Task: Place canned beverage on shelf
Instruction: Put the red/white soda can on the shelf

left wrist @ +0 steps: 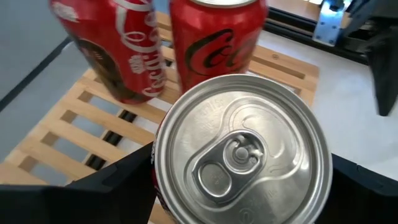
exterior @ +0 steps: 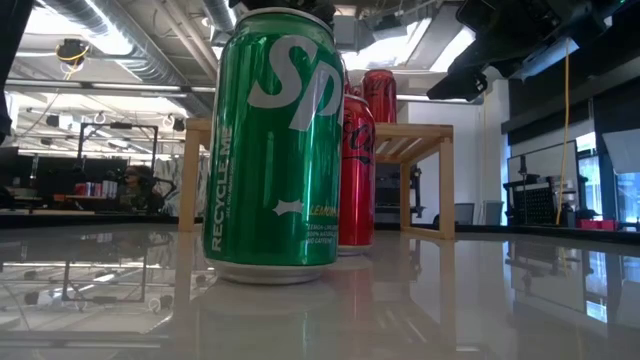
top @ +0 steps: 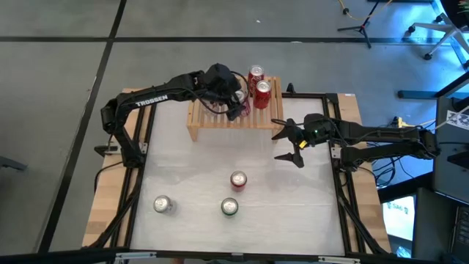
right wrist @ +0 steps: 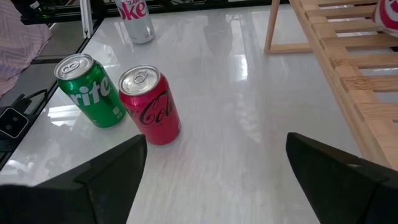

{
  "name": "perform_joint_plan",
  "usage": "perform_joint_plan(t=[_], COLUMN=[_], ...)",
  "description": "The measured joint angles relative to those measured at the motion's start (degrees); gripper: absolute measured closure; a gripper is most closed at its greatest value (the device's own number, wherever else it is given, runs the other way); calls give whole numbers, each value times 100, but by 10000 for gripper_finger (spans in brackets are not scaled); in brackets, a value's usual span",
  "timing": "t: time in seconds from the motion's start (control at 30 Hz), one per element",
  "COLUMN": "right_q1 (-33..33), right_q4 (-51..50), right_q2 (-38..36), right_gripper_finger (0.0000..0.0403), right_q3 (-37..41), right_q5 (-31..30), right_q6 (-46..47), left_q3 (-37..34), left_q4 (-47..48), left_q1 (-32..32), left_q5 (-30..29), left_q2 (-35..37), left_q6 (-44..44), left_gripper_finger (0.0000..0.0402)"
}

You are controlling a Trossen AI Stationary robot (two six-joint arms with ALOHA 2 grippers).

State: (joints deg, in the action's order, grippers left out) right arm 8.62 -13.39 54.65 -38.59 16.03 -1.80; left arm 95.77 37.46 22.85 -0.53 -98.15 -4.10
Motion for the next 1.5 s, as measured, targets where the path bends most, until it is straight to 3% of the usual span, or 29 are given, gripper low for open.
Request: perform_joint_plan(t=[0.53, 1.33, 1.5], right_q1=[0, 0, 0], right_q4=[-1, 0, -1], right_q2=[0, 0, 0], right_gripper_finger=[24, 24, 24], right_q3=[0, 0, 0], right_q5=[0, 0, 0], right_q6=[0, 2, 1], left_q3=[4, 4, 22], left_q4=[-1, 23, -28], left_q1=[-2, -4, -4], left_q5=[-241, -125, -125], left_q2=[0, -2, 0], left_q6=[-22, -20, -20], left_gripper_finger=[87, 87, 66])
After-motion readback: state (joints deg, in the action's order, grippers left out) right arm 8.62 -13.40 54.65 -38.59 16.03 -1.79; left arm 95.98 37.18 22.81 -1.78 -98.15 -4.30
